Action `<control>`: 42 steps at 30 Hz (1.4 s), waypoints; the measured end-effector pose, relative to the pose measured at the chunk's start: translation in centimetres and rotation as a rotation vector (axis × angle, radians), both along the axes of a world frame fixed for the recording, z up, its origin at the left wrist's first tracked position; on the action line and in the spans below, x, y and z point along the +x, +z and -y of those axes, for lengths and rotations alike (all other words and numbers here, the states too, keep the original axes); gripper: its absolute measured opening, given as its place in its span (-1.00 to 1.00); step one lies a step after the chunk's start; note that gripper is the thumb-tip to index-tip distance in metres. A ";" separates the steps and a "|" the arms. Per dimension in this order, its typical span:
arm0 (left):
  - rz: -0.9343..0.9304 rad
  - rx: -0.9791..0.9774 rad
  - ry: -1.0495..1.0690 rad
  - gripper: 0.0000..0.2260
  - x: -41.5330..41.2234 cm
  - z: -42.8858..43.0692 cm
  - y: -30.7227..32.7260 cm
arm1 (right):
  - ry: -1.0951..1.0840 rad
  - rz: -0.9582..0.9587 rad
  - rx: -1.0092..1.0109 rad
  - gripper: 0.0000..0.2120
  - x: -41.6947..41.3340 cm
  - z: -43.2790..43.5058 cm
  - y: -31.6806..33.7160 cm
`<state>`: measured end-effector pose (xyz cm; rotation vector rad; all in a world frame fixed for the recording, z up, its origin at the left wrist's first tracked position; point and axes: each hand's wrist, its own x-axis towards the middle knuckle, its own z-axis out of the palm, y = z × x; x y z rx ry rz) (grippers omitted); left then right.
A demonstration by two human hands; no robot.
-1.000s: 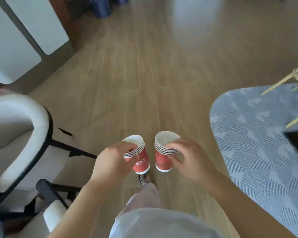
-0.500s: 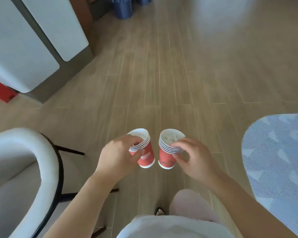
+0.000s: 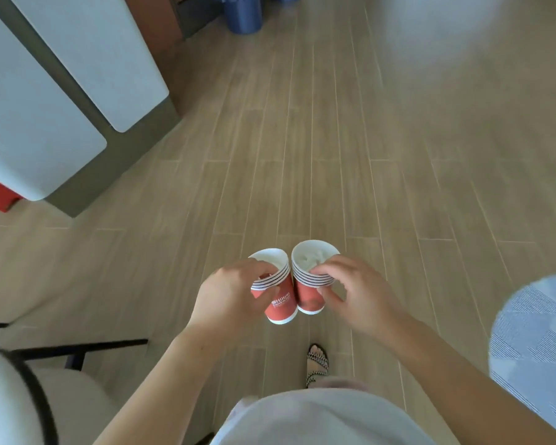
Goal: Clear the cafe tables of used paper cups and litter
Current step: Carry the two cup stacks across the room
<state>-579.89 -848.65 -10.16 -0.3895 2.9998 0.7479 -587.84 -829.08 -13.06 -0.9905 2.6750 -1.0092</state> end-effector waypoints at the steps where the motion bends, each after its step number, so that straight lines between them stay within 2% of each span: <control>1: 0.004 -0.003 0.006 -0.78 -2.2 0.8 0.1 | 0.029 -0.010 0.005 -0.76 -2.2 0.8 -0.1; 10: -0.009 0.007 0.091 -0.77 -18.6 8.5 -0.4 | 0.101 -0.022 -0.016 -0.74 -20.1 9.1 -1.0; 15: -0.044 -0.001 0.059 -0.78 -30.8 13.8 -1.0 | 0.097 -0.059 -0.013 -0.74 -32.4 15.0 -1.5; 22: -0.115 -0.003 -0.014 -0.81 -49.2 21.4 1.9 | 0.025 -0.121 -0.021 -0.74 -48.9 21.3 1.1; 28: -0.084 0.010 -0.137 -0.85 -63.5 22.7 1.1 | -0.152 -0.061 -0.006 -0.75 -59.3 21.8 0.7; 34: -0.080 -0.004 -0.294 -0.81 -80.0 21.7 -0.6 | -0.283 -0.111 0.005 -0.69 -72.9 20.5 -0.2; 42: -0.086 0.041 -0.293 -0.83 -100.6 20.3 0.3 | -0.312 -0.099 0.042 -0.72 -93.1 19.1 0.9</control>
